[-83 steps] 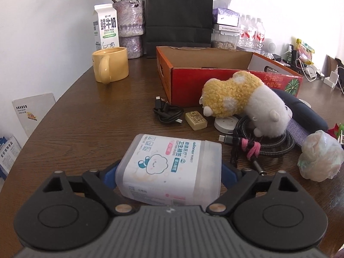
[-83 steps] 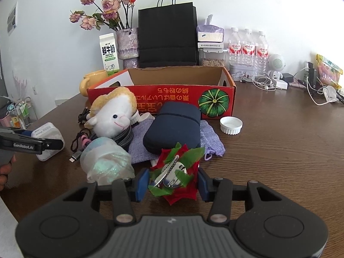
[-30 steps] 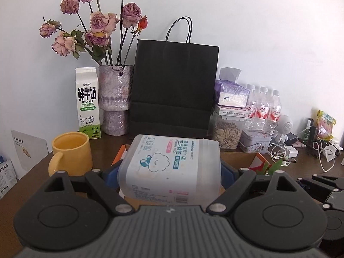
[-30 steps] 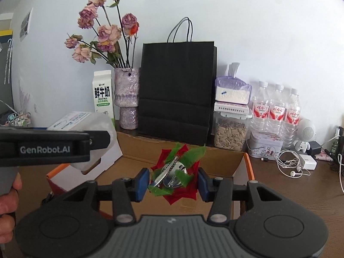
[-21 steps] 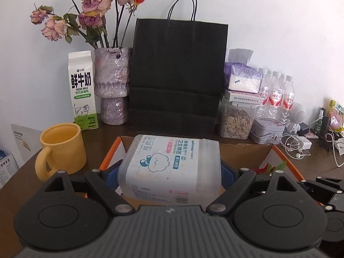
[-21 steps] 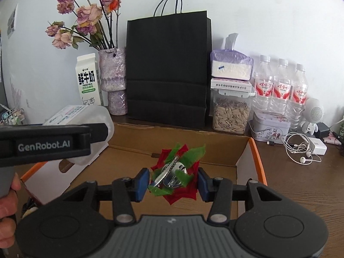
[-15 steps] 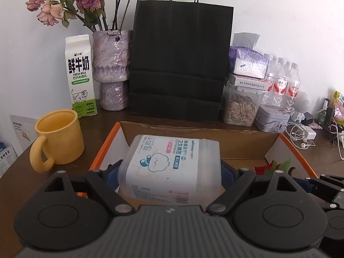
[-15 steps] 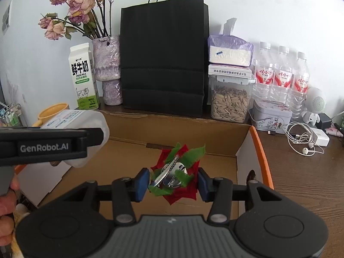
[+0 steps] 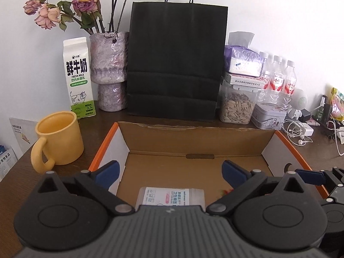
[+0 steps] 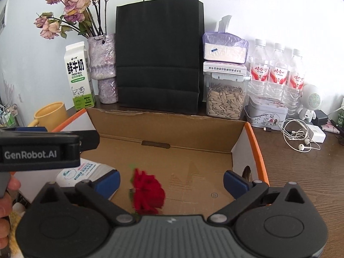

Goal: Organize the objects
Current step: 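Carry the wipes pack and red rose into the cardboard box and release both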

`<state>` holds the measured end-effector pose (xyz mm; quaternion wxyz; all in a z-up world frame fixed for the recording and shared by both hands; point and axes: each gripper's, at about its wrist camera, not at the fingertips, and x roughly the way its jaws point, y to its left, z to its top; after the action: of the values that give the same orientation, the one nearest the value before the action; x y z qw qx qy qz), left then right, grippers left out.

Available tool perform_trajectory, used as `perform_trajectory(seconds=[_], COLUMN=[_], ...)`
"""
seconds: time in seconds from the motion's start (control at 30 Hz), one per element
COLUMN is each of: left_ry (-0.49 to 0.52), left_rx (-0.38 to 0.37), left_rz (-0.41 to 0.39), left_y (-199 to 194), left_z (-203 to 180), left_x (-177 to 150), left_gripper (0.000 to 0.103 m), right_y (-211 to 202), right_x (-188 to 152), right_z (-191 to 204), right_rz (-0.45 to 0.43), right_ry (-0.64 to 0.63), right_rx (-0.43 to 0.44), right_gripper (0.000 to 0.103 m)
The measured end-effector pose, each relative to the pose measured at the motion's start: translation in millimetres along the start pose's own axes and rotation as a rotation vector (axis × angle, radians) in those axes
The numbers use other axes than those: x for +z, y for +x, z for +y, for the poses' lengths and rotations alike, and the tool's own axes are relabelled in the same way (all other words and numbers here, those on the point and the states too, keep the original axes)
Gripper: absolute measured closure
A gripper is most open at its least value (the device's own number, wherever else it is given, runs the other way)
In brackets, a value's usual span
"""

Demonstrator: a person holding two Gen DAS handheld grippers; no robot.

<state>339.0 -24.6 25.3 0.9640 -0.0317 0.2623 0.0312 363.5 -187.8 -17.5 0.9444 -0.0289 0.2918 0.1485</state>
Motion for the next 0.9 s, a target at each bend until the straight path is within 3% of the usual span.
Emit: perform_trajectory(seconds=[0.4,0.9], left_ry=[-0.010,-0.007], left_rx=[-0.008,-0.012], left_rz=[-0.033,-0.088], left_y=[-15.5,-80.7], left_z=[1.1,7.7], left_x=[3.6,-11.2], left_gripper=[0.000,0.000], right_y=[-12.3,-73.3], right_x=[0.8,-14.8], right_z=[3.1,18.4], right_rz=[-0.030,-0.094], right_ry=[-0.008,-0.040], right_rx=[-0.006,-0.024], right_gripper=[0.000,0.000])
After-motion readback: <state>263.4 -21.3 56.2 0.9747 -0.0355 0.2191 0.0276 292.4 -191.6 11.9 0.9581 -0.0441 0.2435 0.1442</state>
